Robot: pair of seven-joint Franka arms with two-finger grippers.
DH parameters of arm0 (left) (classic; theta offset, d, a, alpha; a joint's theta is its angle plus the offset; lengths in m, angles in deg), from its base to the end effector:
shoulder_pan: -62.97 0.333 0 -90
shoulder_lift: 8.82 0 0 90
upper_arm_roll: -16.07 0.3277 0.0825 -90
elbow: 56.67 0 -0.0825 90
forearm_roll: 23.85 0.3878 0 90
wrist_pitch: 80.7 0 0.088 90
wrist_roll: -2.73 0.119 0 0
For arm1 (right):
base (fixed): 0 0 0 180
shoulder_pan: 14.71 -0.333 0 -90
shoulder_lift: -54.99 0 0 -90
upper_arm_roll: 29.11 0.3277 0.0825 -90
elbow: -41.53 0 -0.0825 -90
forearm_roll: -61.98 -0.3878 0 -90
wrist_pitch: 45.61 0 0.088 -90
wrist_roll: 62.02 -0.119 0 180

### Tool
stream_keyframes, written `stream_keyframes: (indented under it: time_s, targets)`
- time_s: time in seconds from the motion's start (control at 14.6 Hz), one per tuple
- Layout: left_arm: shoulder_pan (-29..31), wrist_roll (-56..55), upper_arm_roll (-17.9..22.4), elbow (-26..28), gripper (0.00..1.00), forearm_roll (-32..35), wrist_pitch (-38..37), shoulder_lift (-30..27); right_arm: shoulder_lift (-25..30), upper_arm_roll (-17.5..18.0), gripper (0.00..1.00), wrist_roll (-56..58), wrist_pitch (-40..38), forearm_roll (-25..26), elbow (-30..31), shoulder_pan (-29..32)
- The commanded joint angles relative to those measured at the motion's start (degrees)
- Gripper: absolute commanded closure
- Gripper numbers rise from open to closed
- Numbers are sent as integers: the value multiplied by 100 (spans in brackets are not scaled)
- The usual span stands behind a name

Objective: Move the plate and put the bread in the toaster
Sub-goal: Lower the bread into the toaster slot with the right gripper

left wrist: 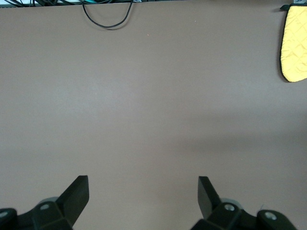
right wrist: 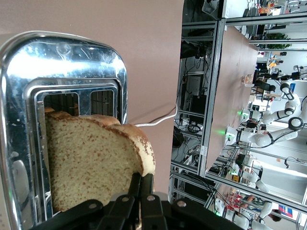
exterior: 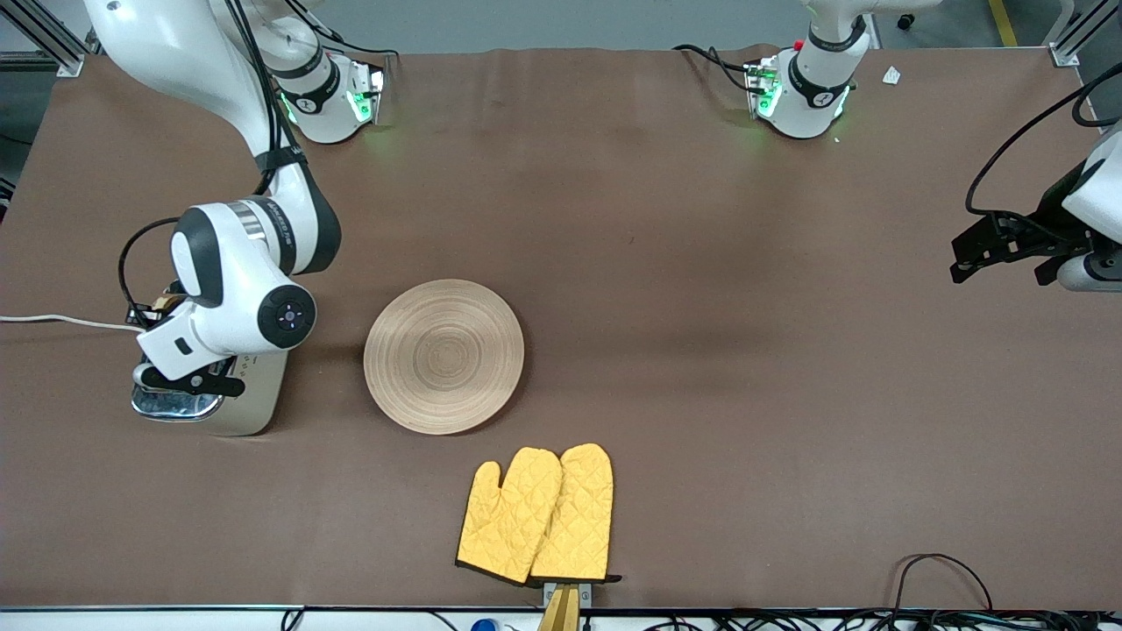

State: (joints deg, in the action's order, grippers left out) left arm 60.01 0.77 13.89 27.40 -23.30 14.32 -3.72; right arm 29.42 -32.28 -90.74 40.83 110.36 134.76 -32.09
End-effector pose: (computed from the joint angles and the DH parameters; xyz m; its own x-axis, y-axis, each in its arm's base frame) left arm 0.5953 -0.0514 0.6308 0.9932 -0.0553 0.1021 -0.0554 -0.9985 -0.0027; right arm 0.6292 0.0679 0.3700 0.9843 -0.1201 -0.1294 0.0431 -0.5470 0.8360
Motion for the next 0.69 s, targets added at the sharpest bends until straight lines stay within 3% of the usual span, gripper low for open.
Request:
stream_keyframes:
  time_s: [0.0,0.07,0.14,0.21,0.34,0.62]
  targets:
    - [24,29,-19,83,0,-37,60,-80,-150,53,98,15,-13,110,-121,130]
    - [24,29,-19,83,0,-37,60,-80,-211,44,80,6,-21,84,-121,131]
    - [24,29,-10,83,0,-29,60,-80,-238,53,46,-3,-30,75,-129,157]
    - [24,29,-10,83,0,-28,60,-80,-238,53,28,-3,-21,66,-138,209]
    - [24,29,-10,83,0,-28,60,-80,-238,53,1,-3,-21,22,-243,253]
    - [33,29,-10,83,0,-37,60,-80,-238,62,0,6,-47,-162,-401,245]
